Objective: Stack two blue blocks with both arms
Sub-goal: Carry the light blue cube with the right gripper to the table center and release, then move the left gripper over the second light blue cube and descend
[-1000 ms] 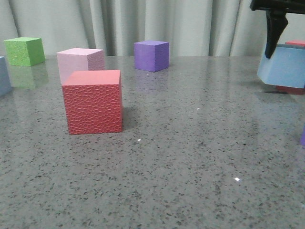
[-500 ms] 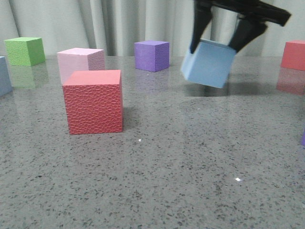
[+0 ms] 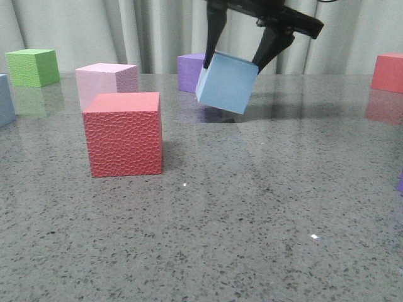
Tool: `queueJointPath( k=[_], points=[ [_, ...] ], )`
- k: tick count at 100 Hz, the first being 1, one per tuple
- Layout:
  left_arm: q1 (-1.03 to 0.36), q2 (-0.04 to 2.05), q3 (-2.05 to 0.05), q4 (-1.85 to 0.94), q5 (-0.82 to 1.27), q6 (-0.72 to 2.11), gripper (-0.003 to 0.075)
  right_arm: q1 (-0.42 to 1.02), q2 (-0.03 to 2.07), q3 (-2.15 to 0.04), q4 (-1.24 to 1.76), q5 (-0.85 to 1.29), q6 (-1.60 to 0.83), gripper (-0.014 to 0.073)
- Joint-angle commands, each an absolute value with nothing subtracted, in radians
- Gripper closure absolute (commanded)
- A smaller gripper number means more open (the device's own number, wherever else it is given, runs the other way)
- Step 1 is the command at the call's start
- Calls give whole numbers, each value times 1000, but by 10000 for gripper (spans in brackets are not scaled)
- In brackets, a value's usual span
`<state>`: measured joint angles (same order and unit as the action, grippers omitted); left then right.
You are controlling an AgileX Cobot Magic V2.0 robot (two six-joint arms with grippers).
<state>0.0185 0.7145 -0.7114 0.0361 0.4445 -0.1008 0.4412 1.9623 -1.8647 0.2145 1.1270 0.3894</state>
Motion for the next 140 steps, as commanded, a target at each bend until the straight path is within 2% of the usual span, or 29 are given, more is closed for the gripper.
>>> queueJointPath(
  k=[1,26,46,57,108,125,140],
  points=[
    [19,717,-748,25,374,-103,92,439,1917,-1906,230,1118,393,224],
    [19,717,-748,25,374,-103,92,439,1919,-1906,254,1108,394,209],
    [19,717,-748,25,374,-103,92,439,1921,-1906,274,1110,394,10],
    [19,717,-748,25,374,-103,92,439,1921,-1906,274,1110,394,-55],
    [19,717,-748,23,374,-103,92,439,1835,-1930,262,1150,322,-50],
    [19,728,-748,6,374,-103,92,470,1725,-1821,180,1090,300,-50],
    [19,771,-776,-21,409,-103,92,499,1577,-1640,146,992,288,-50]
  ],
)
